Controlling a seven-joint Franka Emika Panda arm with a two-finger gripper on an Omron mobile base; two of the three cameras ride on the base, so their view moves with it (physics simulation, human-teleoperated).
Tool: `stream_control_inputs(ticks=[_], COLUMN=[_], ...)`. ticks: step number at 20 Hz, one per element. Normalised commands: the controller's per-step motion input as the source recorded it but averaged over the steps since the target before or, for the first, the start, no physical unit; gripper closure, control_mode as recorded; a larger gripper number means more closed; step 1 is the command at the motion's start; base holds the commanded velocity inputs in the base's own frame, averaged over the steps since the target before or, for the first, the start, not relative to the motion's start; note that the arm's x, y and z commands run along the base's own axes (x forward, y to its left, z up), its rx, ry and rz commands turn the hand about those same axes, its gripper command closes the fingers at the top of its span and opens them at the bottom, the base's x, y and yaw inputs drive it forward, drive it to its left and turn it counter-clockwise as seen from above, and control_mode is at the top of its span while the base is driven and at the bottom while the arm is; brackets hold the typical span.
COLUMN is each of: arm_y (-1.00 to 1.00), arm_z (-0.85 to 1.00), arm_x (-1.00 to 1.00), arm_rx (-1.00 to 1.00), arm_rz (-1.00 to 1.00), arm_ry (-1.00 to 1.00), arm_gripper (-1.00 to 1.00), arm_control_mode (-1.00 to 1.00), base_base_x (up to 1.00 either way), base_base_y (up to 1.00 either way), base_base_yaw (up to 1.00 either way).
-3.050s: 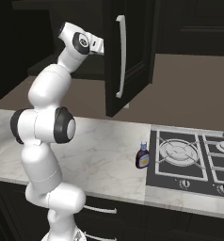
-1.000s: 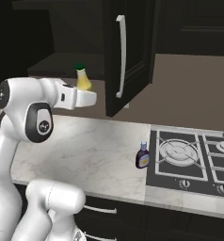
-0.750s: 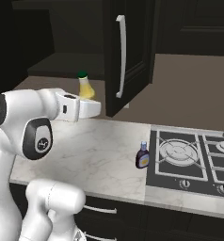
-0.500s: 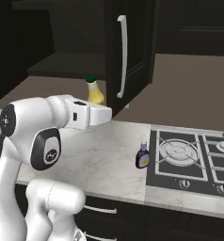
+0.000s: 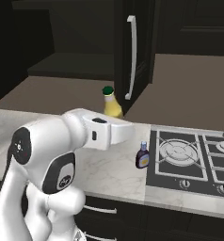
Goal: Take 2 condiments from the cabinet and move them on the counter near the stove.Make sure the condiments are lined up with each other, next to each other.
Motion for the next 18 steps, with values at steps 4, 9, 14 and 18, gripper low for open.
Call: stream_control_inputs(ticks=[4,9,14,18], arm_y=[-0.23,-0.32,-0.22,-0.15], arm_z=[0.0,0.0,-0.17,-0.5], arm_x=[-1.0,-0.99,-0.53,0.0], arm_rx=[-0.04,0.0,0.0,0.01], arm_rz=[0.09,0.21,0.35,0.44], arm_ry=[0.0,0.0,0.08,0.18], arm_gripper=[1.0,1.0,1.0,1.0], arm_control_mode=[-1.0,-1.0,-1.0,-1.0], base_base_x=[0.0,0.0,0.0,0.0], base_base_y=[0.0,0.0,0.0,0.0], base_base_yaw=[0.0,0.0,0.0,0.0])
